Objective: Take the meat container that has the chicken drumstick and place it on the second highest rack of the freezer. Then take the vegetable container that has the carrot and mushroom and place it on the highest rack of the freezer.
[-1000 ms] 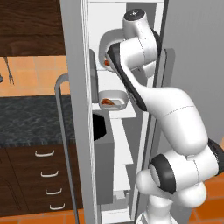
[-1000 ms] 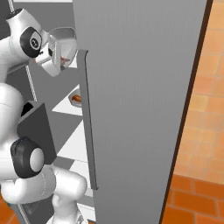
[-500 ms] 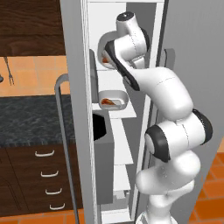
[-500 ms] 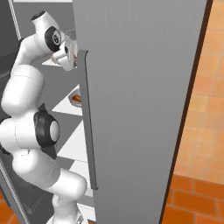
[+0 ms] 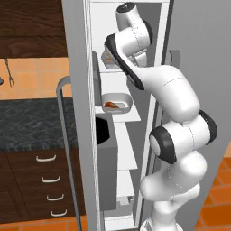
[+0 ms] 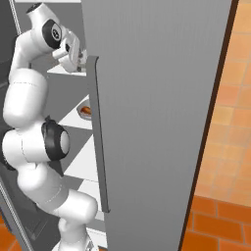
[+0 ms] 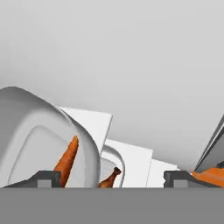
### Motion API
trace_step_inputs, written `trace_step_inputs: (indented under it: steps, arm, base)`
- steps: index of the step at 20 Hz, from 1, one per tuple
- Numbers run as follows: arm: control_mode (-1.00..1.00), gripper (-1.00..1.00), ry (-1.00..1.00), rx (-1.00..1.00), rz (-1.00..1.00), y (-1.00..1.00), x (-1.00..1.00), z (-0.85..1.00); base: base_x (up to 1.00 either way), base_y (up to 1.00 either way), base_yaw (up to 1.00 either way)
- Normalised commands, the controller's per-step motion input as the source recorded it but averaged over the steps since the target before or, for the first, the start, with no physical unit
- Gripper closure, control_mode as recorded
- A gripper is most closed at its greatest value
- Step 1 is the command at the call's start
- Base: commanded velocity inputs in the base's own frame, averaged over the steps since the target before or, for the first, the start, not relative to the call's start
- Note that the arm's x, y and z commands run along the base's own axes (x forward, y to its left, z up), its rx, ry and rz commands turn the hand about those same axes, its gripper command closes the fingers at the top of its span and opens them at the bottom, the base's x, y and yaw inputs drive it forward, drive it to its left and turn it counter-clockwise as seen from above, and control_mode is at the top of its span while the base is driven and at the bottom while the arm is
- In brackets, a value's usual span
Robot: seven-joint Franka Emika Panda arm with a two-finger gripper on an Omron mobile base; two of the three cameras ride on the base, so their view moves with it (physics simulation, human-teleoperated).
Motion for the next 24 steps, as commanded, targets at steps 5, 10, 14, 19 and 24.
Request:
trace_step_inputs:
  steps: [5, 10, 14, 19, 24]
  arm:
    - [-1.00, -1.00, -0.45, 0.00, 0.00, -0.12, -1.00, -0.93]
    - [-1.00, -1.00, -0.27, 0.00, 0.00, -0.21, -1.00, -1.00]
    - [-1.00, -1.00, -0.14, 0.00, 0.00, -0.28, -1.00, -1.00]
    - [-1.00, -1.00, -0.07, 0.09, 0.00, -0.31, -1.00, -0.64]
    - [-1.00, -1.00, -0.01, 0.31, 0.00, -0.44, -1.00, 0.30]
  base:
    - [0.00, 0.00, 0.00]
    - [0.00, 0.00, 0.00]
    - [0.00, 0.00, 0.00]
    - [0.00, 0.00, 0.00]
    - [0.00, 0.00, 0.00]
